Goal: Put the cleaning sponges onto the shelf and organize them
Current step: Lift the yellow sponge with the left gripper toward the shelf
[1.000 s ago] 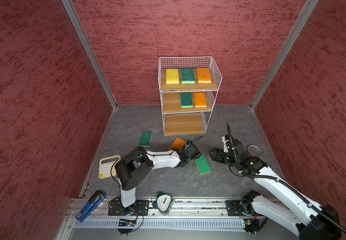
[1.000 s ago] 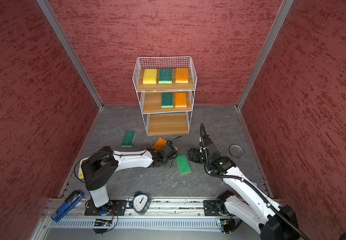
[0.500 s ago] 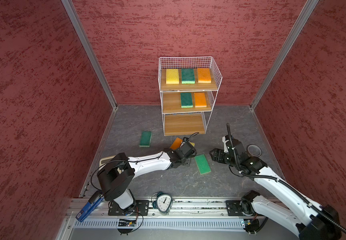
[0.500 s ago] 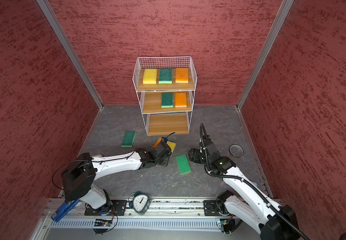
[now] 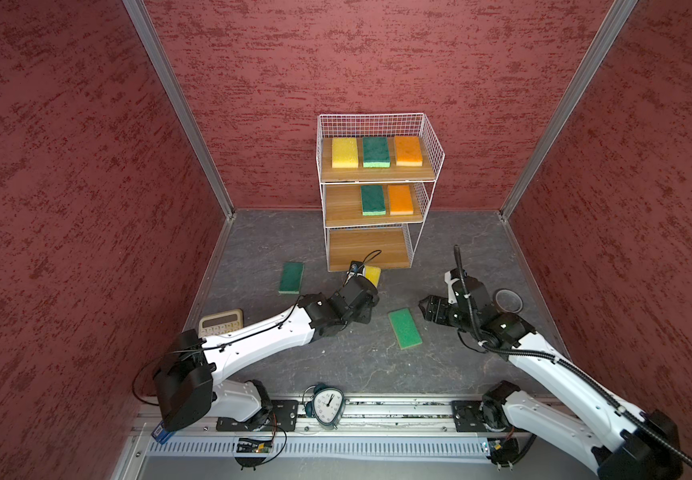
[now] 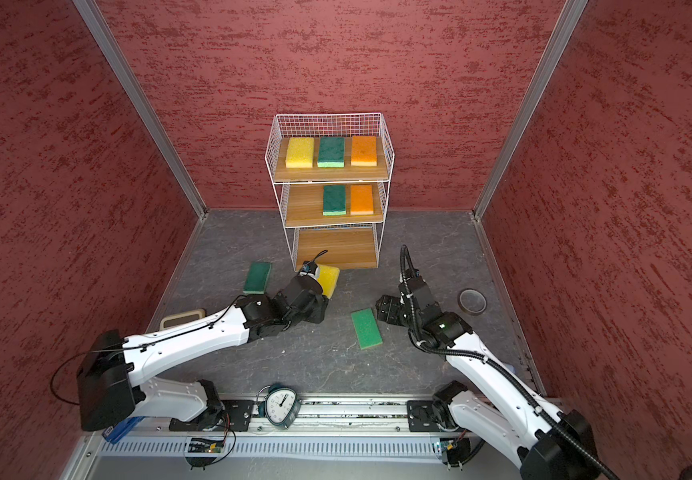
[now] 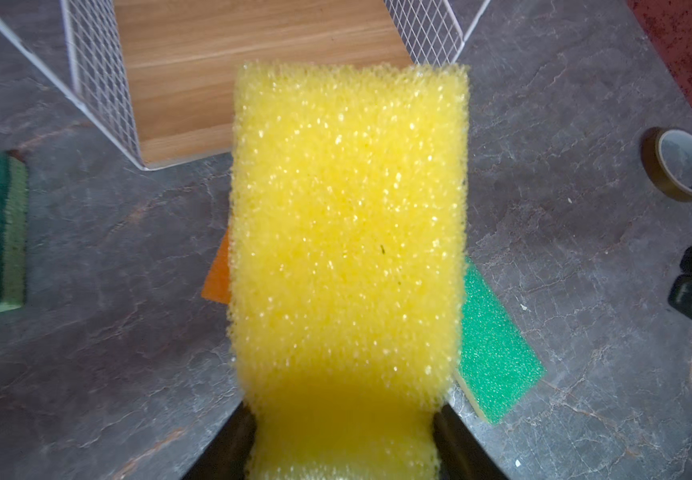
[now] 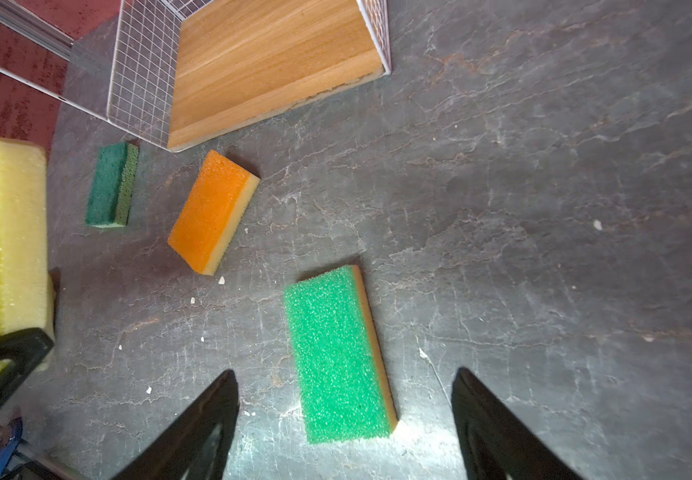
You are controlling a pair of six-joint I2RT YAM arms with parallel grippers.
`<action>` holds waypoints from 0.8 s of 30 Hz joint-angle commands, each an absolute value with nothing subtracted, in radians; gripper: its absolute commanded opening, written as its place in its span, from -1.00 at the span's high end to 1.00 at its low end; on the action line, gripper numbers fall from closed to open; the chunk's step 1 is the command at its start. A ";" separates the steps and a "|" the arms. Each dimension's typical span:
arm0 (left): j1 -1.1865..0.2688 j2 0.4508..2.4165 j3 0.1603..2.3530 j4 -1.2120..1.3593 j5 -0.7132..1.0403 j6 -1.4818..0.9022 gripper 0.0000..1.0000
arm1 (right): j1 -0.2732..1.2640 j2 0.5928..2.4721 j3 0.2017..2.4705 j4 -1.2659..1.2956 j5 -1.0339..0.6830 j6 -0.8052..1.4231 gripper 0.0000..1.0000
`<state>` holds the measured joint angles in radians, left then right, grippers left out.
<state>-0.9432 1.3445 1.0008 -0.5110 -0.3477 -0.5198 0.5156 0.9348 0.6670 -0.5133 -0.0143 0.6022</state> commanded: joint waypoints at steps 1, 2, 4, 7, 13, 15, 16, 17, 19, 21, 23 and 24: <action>-0.919 1.307 1.048 -0.560 -0.396 -0.491 -0.11 | 0.520 0.934 0.705 -0.499 -0.008 0.593 -0.64; -0.908 1.300 1.056 -0.569 -0.400 -0.487 -0.11 | 0.519 0.934 0.707 -0.499 -0.008 0.591 -0.64; -0.891 1.289 1.070 -0.577 -0.407 -0.476 -0.11 | 0.519 0.937 0.707 -0.497 -0.009 0.589 -0.63; -0.865 1.277 1.088 -0.584 -0.424 -0.462 -0.12 | 0.520 0.939 0.712 -0.496 -0.008 0.583 -0.63; -0.804 1.273 1.130 -0.553 -0.425 -0.440 -0.12 | 0.520 0.951 0.727 -0.495 -0.003 0.563 -0.64; -0.794 1.278 1.147 -0.534 -0.427 -0.420 -0.13 | 0.520 0.955 0.734 -0.495 -0.002 0.557 -0.64; -0.788 1.283 1.159 -0.529 -0.432 -0.415 -0.13 | 0.520 0.958 0.736 -0.495 -0.002 0.555 -0.64; -0.782 1.289 1.173 -0.525 -0.434 -0.411 -0.13 | 0.520 0.960 0.738 -0.497 -0.001 0.552 -0.63; -0.766 1.304 1.196 -0.517 -0.441 -0.411 -0.14 | 0.520 0.962 0.741 -0.495 0.000 0.547 -0.64; -0.758 1.318 1.215 -0.501 -0.463 -0.412 -0.15 | 0.520 0.966 0.742 -0.491 -0.001 0.545 -0.63; -0.751 1.340 1.237 -0.480 -0.469 -0.399 -0.15 | 0.520 0.972 0.742 -0.488 0.000 0.541 -0.63; -0.748 1.350 1.248 -0.472 -0.471 -0.392 -0.15 | 0.520 0.976 0.742 -0.488 -0.001 0.540 -0.64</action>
<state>-0.7574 1.3224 1.2167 -0.5182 -0.4438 -0.4244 0.5156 0.9676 0.7101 -0.5098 -0.0143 0.5564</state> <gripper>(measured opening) 0.574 0.818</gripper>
